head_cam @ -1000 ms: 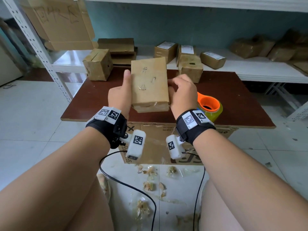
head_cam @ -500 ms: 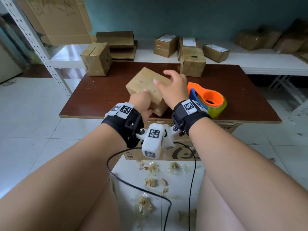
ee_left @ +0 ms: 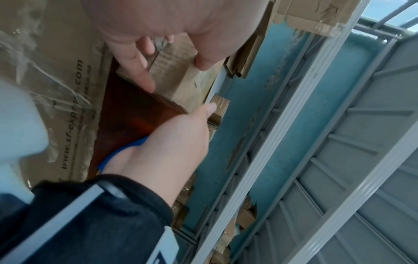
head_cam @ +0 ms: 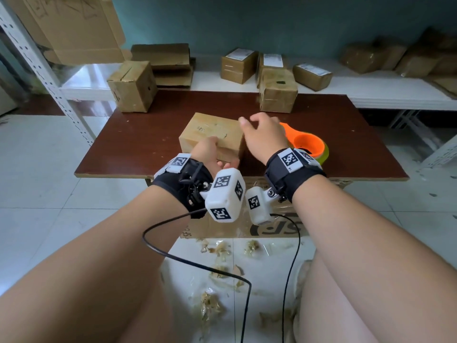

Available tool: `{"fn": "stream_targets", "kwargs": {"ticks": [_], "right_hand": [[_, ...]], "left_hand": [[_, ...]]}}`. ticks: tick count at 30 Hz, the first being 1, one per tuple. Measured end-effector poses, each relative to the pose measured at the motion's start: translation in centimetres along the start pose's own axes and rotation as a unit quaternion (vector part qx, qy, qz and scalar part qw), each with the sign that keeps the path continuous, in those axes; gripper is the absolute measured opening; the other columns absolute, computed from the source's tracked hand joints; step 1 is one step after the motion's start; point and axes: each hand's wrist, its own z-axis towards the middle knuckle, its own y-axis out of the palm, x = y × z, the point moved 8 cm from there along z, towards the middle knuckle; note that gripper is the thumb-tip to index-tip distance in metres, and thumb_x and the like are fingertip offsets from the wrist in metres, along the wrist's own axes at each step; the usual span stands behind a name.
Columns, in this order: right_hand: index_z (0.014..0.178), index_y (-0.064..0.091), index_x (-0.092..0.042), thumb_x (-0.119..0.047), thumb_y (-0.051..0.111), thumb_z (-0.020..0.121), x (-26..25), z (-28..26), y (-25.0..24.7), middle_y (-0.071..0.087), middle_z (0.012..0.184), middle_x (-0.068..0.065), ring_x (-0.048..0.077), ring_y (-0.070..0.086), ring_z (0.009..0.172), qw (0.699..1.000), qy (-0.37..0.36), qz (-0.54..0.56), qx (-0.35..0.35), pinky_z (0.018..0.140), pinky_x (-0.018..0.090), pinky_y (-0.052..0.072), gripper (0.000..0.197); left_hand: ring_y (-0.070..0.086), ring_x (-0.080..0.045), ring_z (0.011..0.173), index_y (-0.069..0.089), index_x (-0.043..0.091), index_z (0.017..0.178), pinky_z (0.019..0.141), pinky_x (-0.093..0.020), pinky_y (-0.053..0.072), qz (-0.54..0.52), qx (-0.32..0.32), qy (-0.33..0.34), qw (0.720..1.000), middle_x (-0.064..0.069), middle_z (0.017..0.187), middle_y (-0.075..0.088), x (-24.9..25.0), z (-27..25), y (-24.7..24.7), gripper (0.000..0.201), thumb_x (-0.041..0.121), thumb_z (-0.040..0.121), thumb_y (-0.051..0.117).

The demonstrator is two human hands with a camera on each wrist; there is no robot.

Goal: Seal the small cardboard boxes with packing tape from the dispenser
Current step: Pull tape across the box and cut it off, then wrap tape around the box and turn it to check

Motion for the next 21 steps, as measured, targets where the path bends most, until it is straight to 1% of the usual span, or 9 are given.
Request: {"fn": "stream_targets", "kwargs": {"ticks": [2,3,5,8,9,11,14,16,21], "right_hand": [[0.139,0.055,-0.021,-0.064,0.057,0.097,1.6,-0.3,-2.5,0.048,0.147,0.013,0.037,0.042,0.139,0.991,0.048,-0.089,0.087,0.112,0.049,0.036,0.06],[0.141,0.051,-0.018,-0.066,0.061,0.094,2.7,-0.4,-3.0,0.046,0.148,0.013,0.037,0.04,0.14,0.985,0.081,-0.123,0.096,0.113,0.052,0.033,0.068],[0.148,0.041,-0.012,-0.072,0.066,0.086,5.3,-0.4,-3.1,0.049,0.148,0.014,0.037,0.043,0.14,0.975,0.136,-0.162,0.059,0.117,0.054,0.027,0.09],[0.146,0.032,-0.009,-0.07,0.072,0.086,8.0,-0.2,-2.7,0.068,0.11,0.011,0.035,0.065,0.115,0.971,0.165,-0.172,0.009,0.117,0.051,0.027,0.094],[0.142,0.033,-0.009,-0.066,0.075,0.086,8.5,-0.1,-2.9,0.066,0.1,0.009,0.035,0.067,0.106,0.971,0.167,-0.167,0.015,0.112,0.048,0.035,0.09],[0.13,0.042,-0.009,-0.062,0.078,0.087,9.1,0.2,-3.2,0.062,0.088,0.006,0.032,0.065,0.085,0.971,0.168,-0.169,0.026,0.085,0.04,0.047,0.077],[0.081,0.054,-0.012,-0.061,0.069,0.094,9.1,0.5,-3.1,0.055,0.067,0.005,0.023,0.052,0.057,0.975,0.126,-0.185,-0.007,0.053,0.032,0.035,0.053],[0.073,0.051,-0.012,-0.054,0.065,0.098,9.3,0.6,-3.6,0.053,0.068,0.007,0.024,0.05,0.058,0.98,0.113,-0.165,-0.025,0.053,0.034,0.034,0.051],[0.089,0.056,-0.006,-0.044,0.061,0.103,7.7,0.1,-6.3,0.051,0.075,0.007,0.034,0.054,0.074,0.995,0.095,-0.01,0.008,0.061,0.036,0.033,0.041]], "left_hand": [[0.059,-0.02,0.074,0.052,0.01,0.1,0.063,-0.033,0.056,0.012,0.027,0.009,1.0,-0.007,0.092,0.058,-0.4,0.0,-0.4,0.033,0.038,0.1,0.069],[0.053,-0.018,0.067,0.053,0.011,0.095,0.063,-0.029,0.052,0.017,0.033,0.013,0.999,-0.004,0.084,0.054,-0.9,0.0,-0.7,0.036,0.043,0.098,0.07],[0.047,-0.015,0.06,0.053,0.013,0.09,0.069,-0.025,0.049,0.048,0.024,0.028,0.998,0.0,0.071,0.049,-1.2,0.2,-0.7,0.041,0.05,0.098,0.068],[0.044,-0.014,0.053,0.055,0.016,0.091,0.054,-0.025,0.041,0.147,-0.007,0.09,0.985,0.002,0.066,0.047,-0.5,-0.2,0.1,0.03,0.043,0.102,0.062],[0.046,-0.014,0.054,0.057,0.015,0.095,0.051,-0.026,0.039,0.181,-0.007,0.123,0.976,0.001,0.069,0.05,0.0,-0.4,0.2,0.024,0.037,0.103,0.061],[0.052,-0.016,0.061,0.062,0.011,0.107,0.053,-0.028,0.041,0.235,-0.003,0.196,0.952,-0.002,0.08,0.057,1.0,-0.8,0.3,0.021,0.03,0.102,0.061],[0.056,-0.02,0.072,0.064,0.007,0.113,0.058,-0.03,0.045,0.282,-0.026,0.242,0.928,-0.004,0.087,0.061,1.6,-1.3,0.7,0.024,0.028,0.102,0.059],[0.053,-0.018,0.067,0.062,0.009,0.107,0.056,-0.029,0.042,0.28,-0.046,0.241,0.928,-0.003,0.083,0.058,1.4,-1.7,0.9,0.015,0.023,0.103,0.057],[0.053,-0.012,0.058,0.063,0.014,0.102,0.052,-0.025,0.038,0.253,-0.099,0.232,0.934,0.001,0.08,0.06,1.4,-2.7,2.0,0.013,0.027,0.104,0.063]]}}
